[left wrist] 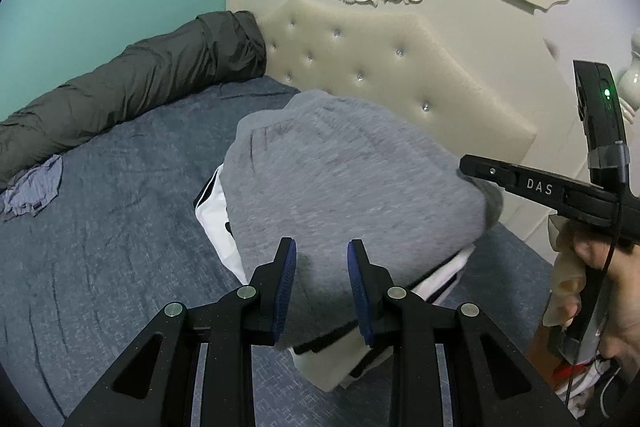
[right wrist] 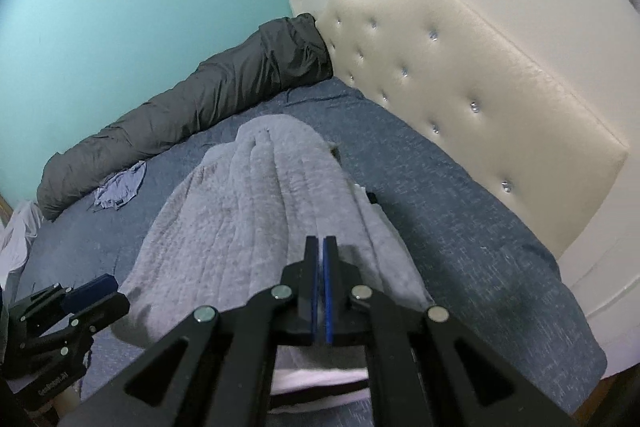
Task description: Fold clothes
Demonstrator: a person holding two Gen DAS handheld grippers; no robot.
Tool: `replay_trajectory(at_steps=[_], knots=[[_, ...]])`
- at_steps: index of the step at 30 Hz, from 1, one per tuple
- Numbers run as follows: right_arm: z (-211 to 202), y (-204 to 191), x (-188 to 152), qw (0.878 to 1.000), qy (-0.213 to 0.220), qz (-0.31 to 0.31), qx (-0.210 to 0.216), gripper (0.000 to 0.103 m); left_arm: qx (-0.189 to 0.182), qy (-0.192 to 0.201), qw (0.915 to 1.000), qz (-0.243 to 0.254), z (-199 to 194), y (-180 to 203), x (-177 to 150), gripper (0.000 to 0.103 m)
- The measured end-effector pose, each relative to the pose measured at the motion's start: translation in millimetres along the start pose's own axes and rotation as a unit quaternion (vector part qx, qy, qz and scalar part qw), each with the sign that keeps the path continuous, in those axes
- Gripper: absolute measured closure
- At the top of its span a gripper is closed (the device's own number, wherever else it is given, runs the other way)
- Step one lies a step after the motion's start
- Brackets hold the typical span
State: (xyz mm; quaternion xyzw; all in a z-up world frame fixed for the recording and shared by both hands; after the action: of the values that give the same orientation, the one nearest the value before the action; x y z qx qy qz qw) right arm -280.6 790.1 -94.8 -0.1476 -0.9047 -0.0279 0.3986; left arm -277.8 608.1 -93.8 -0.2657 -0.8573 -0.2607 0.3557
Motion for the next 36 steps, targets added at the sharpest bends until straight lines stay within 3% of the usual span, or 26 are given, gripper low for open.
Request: replay_trajectory(at_steps=[18, 22, 33, 36], knots=[[-87.5, 9.0, -13.8, 1.0, 0.023, 0.012, 0.001, 0.099, 0.004, 0.024, 0.9997, -0.004, -85.5, 16.6, 2.1, 0.074], [-106.8, 5.4, -19.4, 0.999, 0.029, 0.014, 0.0, 0.091, 0.003, 0.026, 0.9996, -0.003, -102.8, 19.4, 0.2, 0.073], [-148.9, -5.9, -40.6, 0.999, 0.041, 0.005, 0.0, 0.084, 0.004, 0.039, 0.9992, -0.003, -145.9, 25.1, -11.4, 0.067], [-161.2, -10.4, -46.3, 0.999, 0.047, 0.005, 0.001, 0.073, 0.005, 0.04, 0.9992, 0.0, -156.4, 27.5, -18.1, 0.061]])
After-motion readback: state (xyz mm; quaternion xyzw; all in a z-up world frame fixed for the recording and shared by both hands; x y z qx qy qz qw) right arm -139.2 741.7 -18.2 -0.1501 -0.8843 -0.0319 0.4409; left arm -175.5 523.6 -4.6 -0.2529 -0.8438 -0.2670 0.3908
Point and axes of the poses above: each gripper's, at about its wrist camera, not at the fingertips, and z roughly the way its jaws point, y to its right, x to its top, the point moved 6 cm from there along z, roughly the way its jaws point, and after that the axes turned 12 degrees about -x, right-handed, at the moved point
